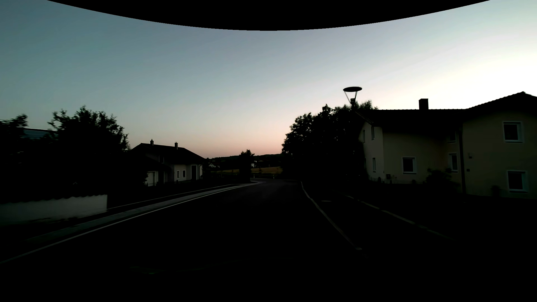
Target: Follow the waypoints while adhering to traffic rules and regulations
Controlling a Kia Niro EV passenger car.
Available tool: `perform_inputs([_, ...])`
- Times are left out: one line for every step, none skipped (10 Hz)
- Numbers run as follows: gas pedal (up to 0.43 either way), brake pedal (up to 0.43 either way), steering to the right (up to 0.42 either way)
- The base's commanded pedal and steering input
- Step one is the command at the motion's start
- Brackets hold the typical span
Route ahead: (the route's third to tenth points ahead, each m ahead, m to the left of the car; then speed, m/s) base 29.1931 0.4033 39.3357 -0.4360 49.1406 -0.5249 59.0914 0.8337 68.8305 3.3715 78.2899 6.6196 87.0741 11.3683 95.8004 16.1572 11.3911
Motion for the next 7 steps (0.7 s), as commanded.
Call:
perform_inputs([0.079,0.000,0.020])
perform_inputs([0.079,0.000,0.022])
perform_inputs([0.079,0.000,0.023])
perform_inputs([0.079,0.000,0.024])
perform_inputs([0.079,0.000,0.024])
perform_inputs([0.079,0.000,0.024])
perform_inputs([0.079,0.000,0.024])
